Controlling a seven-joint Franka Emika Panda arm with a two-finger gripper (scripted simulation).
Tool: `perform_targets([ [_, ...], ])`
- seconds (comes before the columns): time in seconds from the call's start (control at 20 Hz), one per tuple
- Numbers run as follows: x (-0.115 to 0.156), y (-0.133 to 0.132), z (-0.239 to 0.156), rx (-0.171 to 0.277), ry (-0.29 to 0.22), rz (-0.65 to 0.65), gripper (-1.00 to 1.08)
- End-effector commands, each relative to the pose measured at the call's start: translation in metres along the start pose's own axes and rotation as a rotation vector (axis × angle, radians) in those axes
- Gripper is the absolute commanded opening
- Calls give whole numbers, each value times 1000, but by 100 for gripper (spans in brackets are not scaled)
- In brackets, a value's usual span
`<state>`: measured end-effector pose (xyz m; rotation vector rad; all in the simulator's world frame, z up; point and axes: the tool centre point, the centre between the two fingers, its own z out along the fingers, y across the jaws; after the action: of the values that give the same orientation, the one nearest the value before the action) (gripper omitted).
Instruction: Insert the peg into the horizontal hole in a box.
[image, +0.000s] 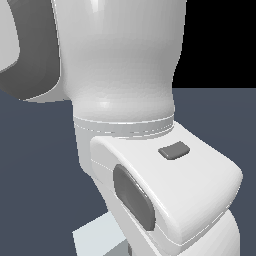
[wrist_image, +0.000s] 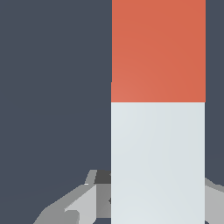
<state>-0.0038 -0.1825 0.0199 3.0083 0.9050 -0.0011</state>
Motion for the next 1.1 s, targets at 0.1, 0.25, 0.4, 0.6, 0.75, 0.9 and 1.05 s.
perform_targets([
  [0.1,1,0,0,0,0,-3,-100],
  [0.25,5,1,-1,0,0,-19,-100],
  [0.4,13,2,-4,0,0,-49,-100],
  [0.6,30,4,-8,-1,-1,-111,-100],
  [0.75,46,5,-13,-1,-1,-173,-100],
  [0.9,67,4,-18,-2,-1,-250,-100],
  [1.05,91,2,-25,-2,-1,-339,-100],
])
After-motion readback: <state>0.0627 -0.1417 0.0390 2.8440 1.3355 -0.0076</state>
